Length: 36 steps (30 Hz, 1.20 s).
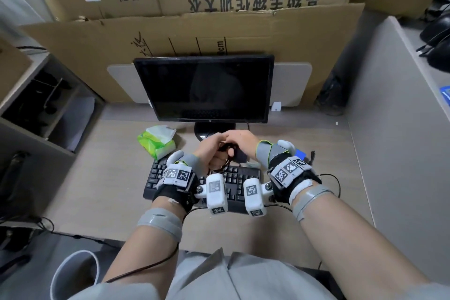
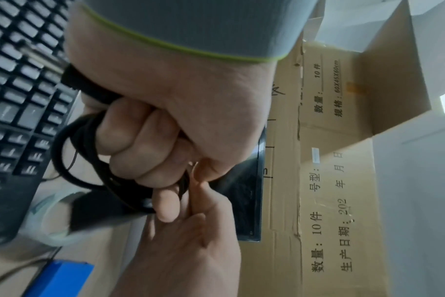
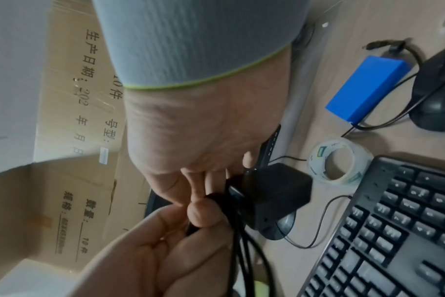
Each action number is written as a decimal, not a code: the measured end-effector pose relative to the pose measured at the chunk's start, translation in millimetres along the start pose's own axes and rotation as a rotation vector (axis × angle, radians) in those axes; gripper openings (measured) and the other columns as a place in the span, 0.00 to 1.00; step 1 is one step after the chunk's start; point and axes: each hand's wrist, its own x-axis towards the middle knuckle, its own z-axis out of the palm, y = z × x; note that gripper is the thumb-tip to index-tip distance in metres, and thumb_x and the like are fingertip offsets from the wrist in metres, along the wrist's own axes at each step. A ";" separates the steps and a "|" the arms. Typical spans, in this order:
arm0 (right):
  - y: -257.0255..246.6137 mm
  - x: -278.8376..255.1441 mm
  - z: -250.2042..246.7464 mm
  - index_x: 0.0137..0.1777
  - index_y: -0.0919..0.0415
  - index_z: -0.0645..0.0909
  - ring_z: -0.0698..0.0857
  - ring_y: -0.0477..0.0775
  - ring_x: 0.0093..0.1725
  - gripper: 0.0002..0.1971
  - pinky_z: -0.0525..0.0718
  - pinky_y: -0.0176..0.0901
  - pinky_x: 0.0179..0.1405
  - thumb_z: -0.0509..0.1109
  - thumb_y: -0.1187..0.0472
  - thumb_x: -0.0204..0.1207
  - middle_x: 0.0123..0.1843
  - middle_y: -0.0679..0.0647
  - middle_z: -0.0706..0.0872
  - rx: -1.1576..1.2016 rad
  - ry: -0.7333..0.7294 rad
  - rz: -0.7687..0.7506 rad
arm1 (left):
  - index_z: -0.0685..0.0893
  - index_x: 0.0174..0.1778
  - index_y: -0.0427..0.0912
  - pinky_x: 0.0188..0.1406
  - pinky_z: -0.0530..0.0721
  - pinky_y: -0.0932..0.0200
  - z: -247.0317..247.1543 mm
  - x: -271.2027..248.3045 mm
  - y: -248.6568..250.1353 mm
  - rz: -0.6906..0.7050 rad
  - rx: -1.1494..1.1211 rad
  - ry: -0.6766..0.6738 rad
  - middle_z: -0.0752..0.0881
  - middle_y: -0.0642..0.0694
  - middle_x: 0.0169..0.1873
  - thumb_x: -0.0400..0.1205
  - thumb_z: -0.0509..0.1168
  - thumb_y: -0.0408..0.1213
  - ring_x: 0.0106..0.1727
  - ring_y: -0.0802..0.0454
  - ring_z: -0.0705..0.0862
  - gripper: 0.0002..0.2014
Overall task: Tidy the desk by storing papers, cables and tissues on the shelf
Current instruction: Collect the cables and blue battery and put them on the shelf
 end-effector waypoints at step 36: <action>19.0 19.6 -22.7 0.33 0.48 0.84 0.83 0.54 0.40 0.16 0.78 0.46 0.38 0.65 0.42 0.76 0.31 0.49 0.84 -0.533 0.284 -0.066 | 0.76 0.40 0.43 0.20 0.67 0.66 8.1 27.4 -3.9 0.280 -0.433 0.217 0.75 0.52 0.23 0.86 0.61 0.38 0.22 0.56 0.74 0.09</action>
